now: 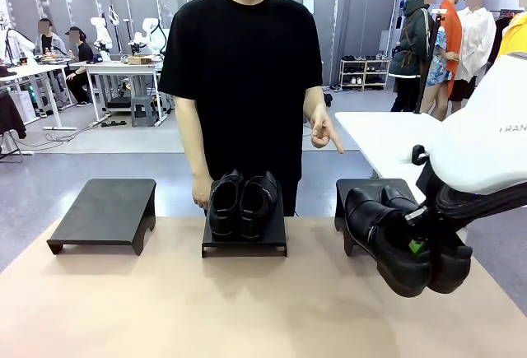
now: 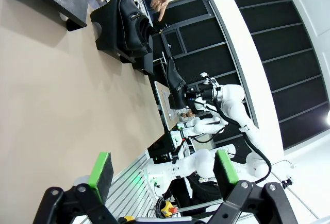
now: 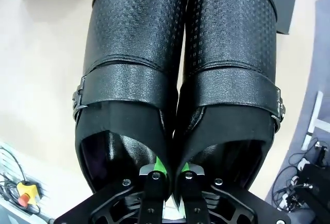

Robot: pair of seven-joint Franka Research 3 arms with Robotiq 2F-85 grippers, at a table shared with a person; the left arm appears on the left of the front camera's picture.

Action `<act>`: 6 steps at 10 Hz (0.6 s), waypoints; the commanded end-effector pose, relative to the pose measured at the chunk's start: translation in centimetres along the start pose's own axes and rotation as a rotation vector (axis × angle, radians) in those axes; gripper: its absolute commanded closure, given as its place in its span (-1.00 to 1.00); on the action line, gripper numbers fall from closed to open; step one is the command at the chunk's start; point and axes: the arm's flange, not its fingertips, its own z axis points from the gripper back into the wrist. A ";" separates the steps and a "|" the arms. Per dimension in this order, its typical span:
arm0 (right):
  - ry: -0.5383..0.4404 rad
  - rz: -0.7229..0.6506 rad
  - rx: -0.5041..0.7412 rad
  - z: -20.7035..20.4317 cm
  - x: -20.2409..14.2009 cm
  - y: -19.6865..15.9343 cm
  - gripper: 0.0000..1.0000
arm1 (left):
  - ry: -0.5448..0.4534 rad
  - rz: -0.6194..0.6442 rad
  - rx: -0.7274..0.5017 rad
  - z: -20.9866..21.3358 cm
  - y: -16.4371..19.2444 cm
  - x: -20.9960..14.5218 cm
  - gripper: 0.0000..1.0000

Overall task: Place the shoes on the stand as instructed by the person.
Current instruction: Pick up another pair of Shoes and place it on the Shoes Stand indicated by the person.

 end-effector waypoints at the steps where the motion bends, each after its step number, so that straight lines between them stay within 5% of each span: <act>1: -0.037 0.017 -0.033 1.0 0.3 -0.9 1.00 | 0.003 -0.009 -0.010 0.0 -0.3 -0.2 -1.00; 6: -0.141 -0.026 -0.073 2.3 4.0 -1.7 1.00 | 0.003 -0.009 -0.010 0.0 -0.3 -0.2 -1.00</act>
